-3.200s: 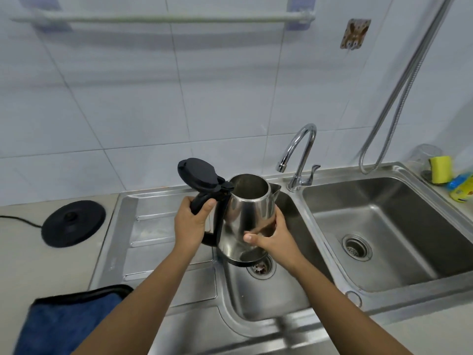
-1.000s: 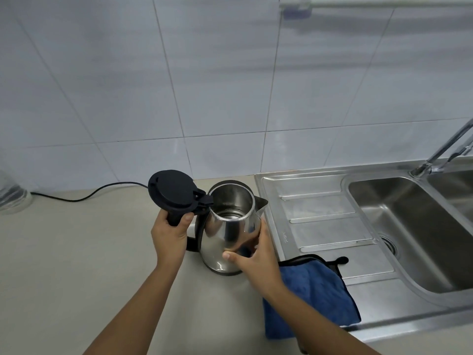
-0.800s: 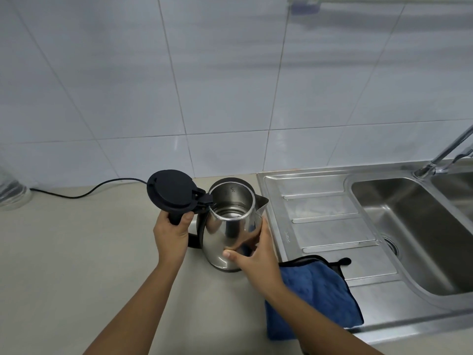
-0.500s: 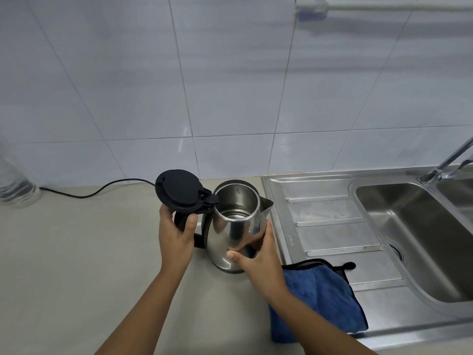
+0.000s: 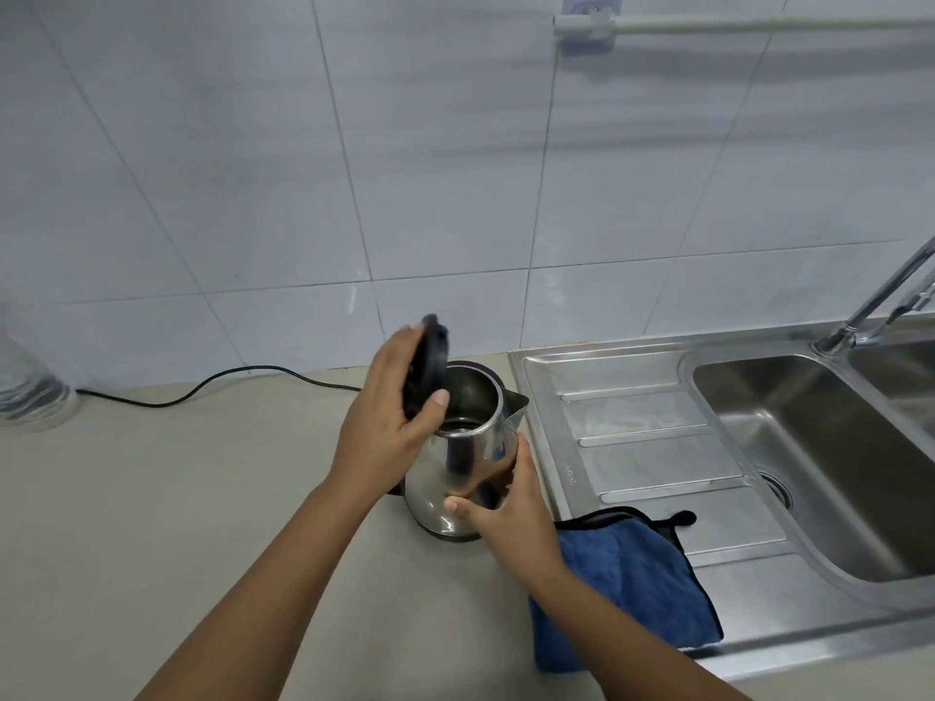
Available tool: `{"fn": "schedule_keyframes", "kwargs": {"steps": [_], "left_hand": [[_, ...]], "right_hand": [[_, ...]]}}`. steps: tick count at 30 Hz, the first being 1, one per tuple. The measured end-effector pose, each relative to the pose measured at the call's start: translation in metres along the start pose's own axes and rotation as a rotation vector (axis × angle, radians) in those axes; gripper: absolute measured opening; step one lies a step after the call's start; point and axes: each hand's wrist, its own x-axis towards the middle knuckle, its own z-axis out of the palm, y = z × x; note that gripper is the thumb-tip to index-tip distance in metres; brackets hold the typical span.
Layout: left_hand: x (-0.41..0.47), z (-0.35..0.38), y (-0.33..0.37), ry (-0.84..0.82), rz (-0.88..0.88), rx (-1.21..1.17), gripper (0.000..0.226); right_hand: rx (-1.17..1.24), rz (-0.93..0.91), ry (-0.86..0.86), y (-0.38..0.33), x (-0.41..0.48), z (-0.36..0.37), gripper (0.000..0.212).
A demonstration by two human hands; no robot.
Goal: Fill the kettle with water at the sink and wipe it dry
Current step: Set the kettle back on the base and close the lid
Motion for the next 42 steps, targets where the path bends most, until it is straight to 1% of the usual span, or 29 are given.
{"fn": "schedule_keyframes", "kwargs": {"steps": [2,6,8,15,20,23,28,33,38,42], "left_hand": [[0.004,-0.001,0.002,-0.091,0.018,0.119,0.068],[0.009,0.001,0.002,-0.235,0.063,0.219,0.066],[0.01,0.002,0.0,-0.279,0.088,0.267,0.067],[0.014,-0.003,-0.002,-0.439,0.087,0.396,0.072],[0.016,-0.003,-0.005,-0.466,0.062,0.401,0.071],[0.015,-0.003,-0.005,-0.478,0.051,0.403,0.075],[0.022,0.0,-0.003,-0.463,-0.064,0.391,0.075],[0.022,0.002,0.001,-0.44,-0.091,0.389,0.068],[0.022,0.003,-0.004,-0.45,-0.101,0.392,0.073],[0.023,0.004,-0.002,-0.427,-0.1,0.394,0.064]], "right_hand": [[-0.011,0.0,-0.003,0.0,-0.001,0.0,0.132],[-0.016,0.0,-0.016,-0.001,-0.002,-0.002,0.136],[-0.009,0.0,-0.022,-0.002,-0.002,-0.003,0.134],[0.002,-0.006,-0.037,0.001,0.0,-0.005,0.13],[-0.016,-0.001,-0.054,0.002,-0.001,-0.008,0.131],[-0.015,0.0,-0.068,0.003,-0.001,-0.009,0.132],[-0.001,-0.012,-0.057,0.004,0.0,-0.009,0.126],[-0.004,-0.025,-0.064,0.005,0.001,-0.011,0.123],[-0.009,-0.026,-0.067,0.007,0.001,-0.011,0.123],[-0.008,-0.023,-0.068,0.008,0.002,-0.011,0.124]]}}
